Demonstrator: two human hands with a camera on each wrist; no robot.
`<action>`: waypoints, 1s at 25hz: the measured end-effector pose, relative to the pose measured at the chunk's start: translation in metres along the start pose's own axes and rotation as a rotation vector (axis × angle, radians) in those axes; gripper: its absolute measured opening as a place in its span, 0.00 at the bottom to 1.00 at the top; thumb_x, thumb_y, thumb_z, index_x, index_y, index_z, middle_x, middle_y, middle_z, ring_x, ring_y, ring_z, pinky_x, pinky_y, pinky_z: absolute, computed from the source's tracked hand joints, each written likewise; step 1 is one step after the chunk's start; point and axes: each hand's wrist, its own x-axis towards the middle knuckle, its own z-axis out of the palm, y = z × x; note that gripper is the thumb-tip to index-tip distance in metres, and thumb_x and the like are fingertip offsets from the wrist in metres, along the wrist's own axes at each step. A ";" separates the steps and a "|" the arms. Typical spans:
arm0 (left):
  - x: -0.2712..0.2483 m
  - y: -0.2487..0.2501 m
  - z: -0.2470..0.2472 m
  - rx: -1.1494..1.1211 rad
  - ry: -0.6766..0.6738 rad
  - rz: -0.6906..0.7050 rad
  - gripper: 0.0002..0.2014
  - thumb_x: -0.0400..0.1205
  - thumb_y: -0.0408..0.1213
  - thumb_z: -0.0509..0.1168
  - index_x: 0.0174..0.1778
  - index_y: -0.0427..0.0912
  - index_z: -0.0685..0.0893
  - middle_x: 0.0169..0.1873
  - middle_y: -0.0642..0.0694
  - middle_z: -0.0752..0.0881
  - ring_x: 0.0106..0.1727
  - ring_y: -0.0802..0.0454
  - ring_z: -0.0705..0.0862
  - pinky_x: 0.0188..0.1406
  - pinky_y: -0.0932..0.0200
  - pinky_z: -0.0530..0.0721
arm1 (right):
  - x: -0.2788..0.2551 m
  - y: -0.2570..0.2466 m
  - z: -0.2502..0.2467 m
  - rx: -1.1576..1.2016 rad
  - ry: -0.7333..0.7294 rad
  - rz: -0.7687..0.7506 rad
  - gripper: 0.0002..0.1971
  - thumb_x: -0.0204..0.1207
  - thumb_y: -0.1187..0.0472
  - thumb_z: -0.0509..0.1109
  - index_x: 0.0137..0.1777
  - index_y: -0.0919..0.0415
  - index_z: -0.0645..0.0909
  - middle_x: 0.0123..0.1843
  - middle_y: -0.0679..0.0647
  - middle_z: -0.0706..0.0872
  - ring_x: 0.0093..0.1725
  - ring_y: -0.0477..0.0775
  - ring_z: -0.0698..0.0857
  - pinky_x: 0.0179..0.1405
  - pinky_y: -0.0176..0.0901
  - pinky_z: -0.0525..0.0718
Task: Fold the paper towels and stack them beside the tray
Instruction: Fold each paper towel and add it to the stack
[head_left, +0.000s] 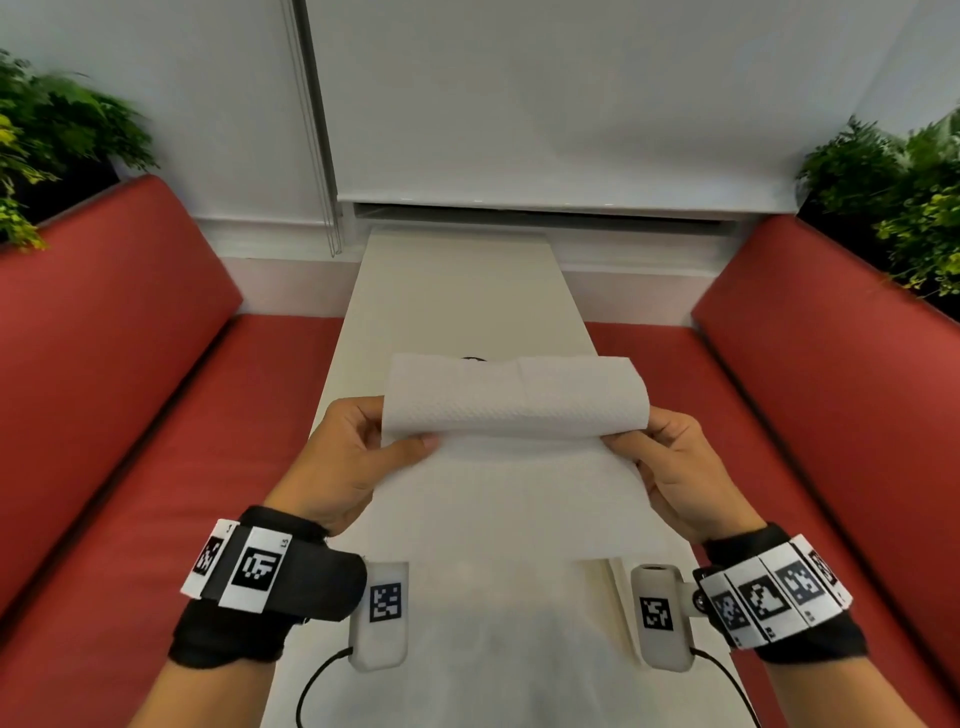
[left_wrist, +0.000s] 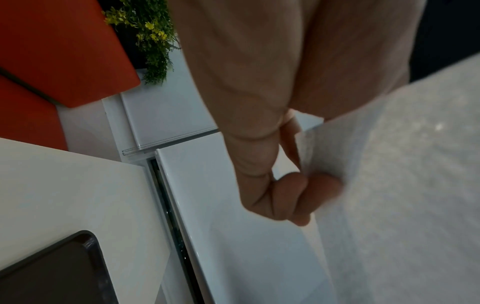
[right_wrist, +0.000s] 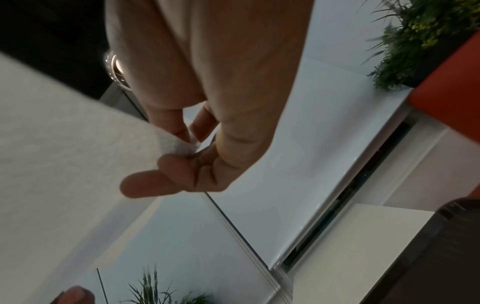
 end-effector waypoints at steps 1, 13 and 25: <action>0.001 0.000 0.001 0.003 0.003 0.009 0.22 0.57 0.43 0.82 0.46 0.40 0.91 0.46 0.42 0.91 0.48 0.50 0.90 0.44 0.60 0.88 | 0.000 0.000 0.000 0.038 0.011 0.012 0.16 0.62 0.59 0.75 0.51 0.60 0.90 0.52 0.59 0.91 0.52 0.55 0.90 0.45 0.42 0.88; 0.026 -0.009 0.036 0.030 0.072 -0.262 0.14 0.85 0.28 0.52 0.40 0.37 0.82 0.34 0.44 0.86 0.30 0.54 0.84 0.22 0.66 0.80 | -0.027 0.007 -0.029 0.048 0.241 0.140 0.19 0.76 0.64 0.59 0.28 0.62 0.87 0.33 0.56 0.87 0.32 0.51 0.84 0.27 0.39 0.80; 0.068 -0.141 0.125 -0.038 -0.285 -0.716 0.26 0.70 0.46 0.76 0.64 0.54 0.77 0.52 0.38 0.86 0.51 0.43 0.85 0.45 0.47 0.87 | -0.127 0.091 -0.106 -0.236 0.798 0.336 0.08 0.67 0.74 0.77 0.39 0.60 0.87 0.24 0.57 0.66 0.24 0.53 0.66 0.22 0.31 0.72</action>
